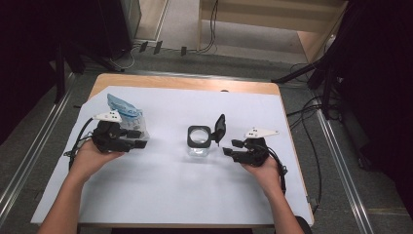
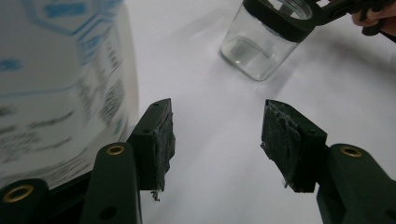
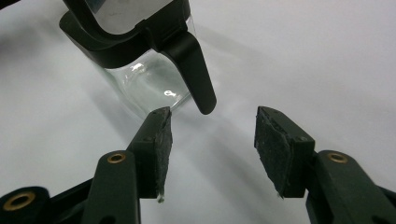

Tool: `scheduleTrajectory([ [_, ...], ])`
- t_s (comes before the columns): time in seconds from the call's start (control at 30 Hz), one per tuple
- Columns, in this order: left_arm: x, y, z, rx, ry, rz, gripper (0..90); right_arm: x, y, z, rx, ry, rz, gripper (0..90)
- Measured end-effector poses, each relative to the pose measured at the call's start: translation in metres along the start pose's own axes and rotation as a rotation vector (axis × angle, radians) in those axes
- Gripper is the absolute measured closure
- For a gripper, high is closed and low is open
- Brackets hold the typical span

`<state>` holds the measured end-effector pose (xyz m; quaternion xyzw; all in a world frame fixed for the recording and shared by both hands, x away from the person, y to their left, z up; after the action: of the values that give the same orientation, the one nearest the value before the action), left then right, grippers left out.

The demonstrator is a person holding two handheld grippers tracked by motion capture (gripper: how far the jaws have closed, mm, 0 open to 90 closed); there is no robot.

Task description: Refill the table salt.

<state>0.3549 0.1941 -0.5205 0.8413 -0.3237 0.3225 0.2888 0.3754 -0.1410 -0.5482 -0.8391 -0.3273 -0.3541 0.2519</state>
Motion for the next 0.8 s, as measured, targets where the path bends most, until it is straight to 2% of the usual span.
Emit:
scheduleTrajectory([
  [0.33,-0.009,-0.02,-0.021,0.055,0.03,-0.05,45.3,0.002,0.001,0.001,0.006,0.011,0.004,47.9],
  [0.5,-0.014,-0.03,-0.029,0.072,0.022,-0.064,46.3,0.001,0.002,0.001,0.003,0.011,0.006,48.0],
  [0.8,-0.015,-0.047,-0.047,0.112,0.055,-0.092,44.7,0.0,0.002,0.002,-0.001,0.001,0.004,48.3],
])
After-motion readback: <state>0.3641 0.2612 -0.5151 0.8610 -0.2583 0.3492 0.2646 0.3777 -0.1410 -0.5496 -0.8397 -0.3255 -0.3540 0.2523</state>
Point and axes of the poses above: each handheld gripper's, and its own axes: z roughly forward along the jaws, x roughly out of its top, y roughly to its right, the point moved 9 cm from there along z, roughly forward along the jaws, and after that the axes turned 2 degrees about -y, right-handed, at the moved point
